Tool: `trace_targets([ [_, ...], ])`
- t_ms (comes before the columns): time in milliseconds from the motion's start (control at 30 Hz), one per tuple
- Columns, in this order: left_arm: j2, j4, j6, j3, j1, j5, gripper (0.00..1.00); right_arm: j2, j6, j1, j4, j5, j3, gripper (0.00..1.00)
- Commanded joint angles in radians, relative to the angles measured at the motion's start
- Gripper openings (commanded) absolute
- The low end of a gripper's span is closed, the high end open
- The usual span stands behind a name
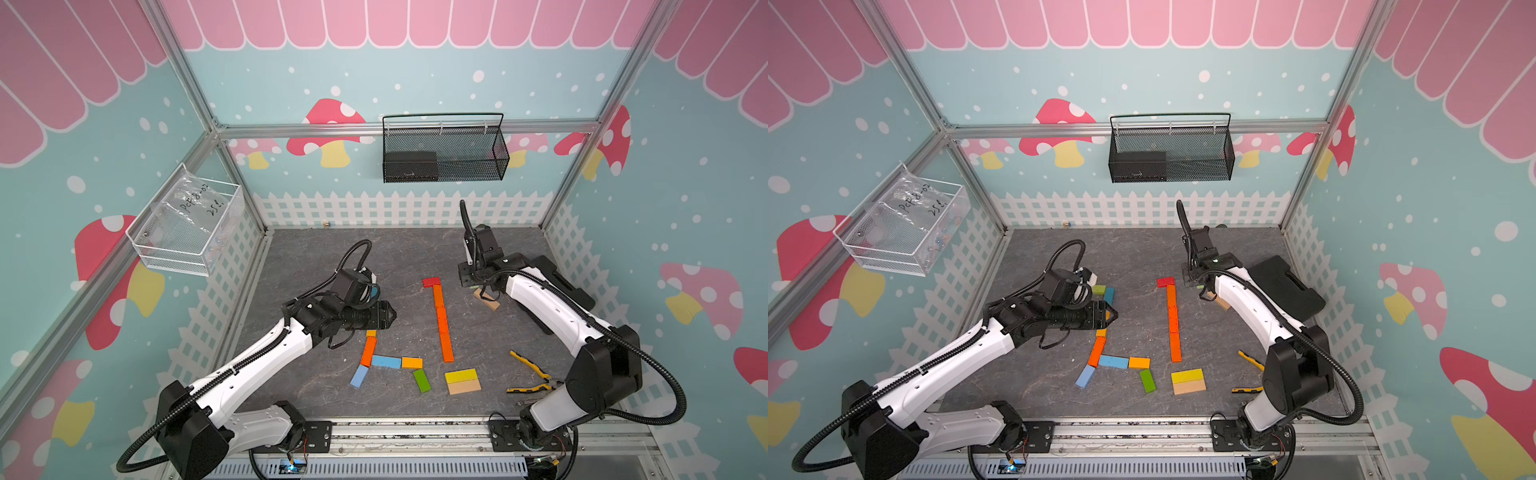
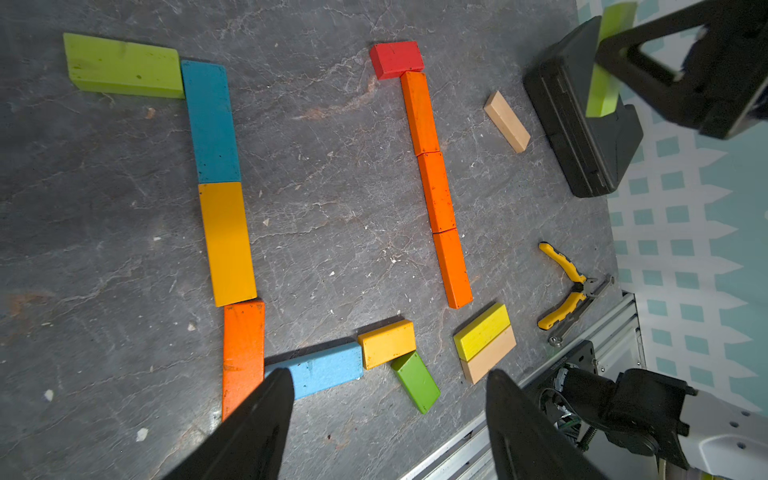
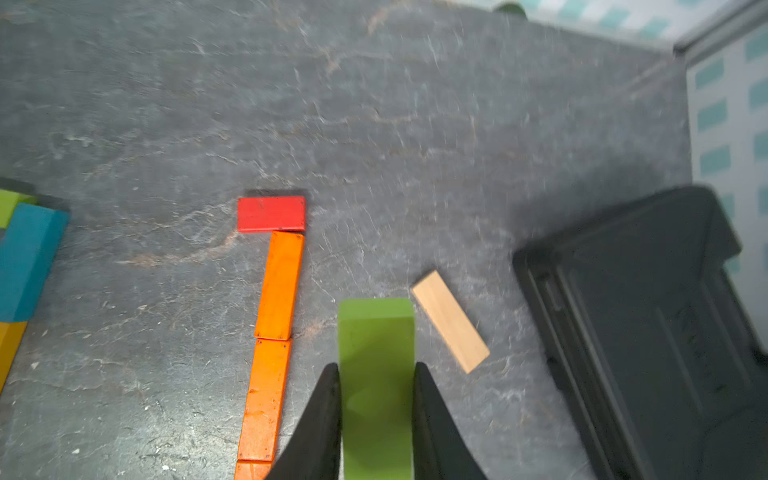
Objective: Assemble a giraffe with building blocks
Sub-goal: Assemble the building block at the center of the board.
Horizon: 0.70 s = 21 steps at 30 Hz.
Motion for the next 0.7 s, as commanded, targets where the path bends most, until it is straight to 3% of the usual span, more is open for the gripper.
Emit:
trace_targets([
  [0, -0.024, -0.025, 0.029, 0.03, 0.017, -0.002, 0.76, -0.025, -0.353, -0.002, 0.002, -0.036, 0.026, 0.12],
  [200, -0.031, -0.028, 0.055, 0.03, 0.058, 0.028, 0.76, -0.102, -0.759, 0.0, -0.003, -0.132, -0.088, 0.11],
  [333, -0.034, -0.022, 0.075, 0.025, 0.087, 0.06, 0.76, -0.161, -0.977, 0.0, 0.001, -0.127, -0.23, 0.1],
  [533, -0.052, 0.023, 0.082, -0.012, 0.121, 0.113, 0.76, -0.248, -1.183, 0.0, 0.037, -0.068, -0.404, 0.07],
  [667, -0.062, 0.053, 0.085, -0.031, 0.111, 0.127, 0.76, -0.278, -1.237, 0.004, -0.002, -0.118, -0.44, 0.07],
])
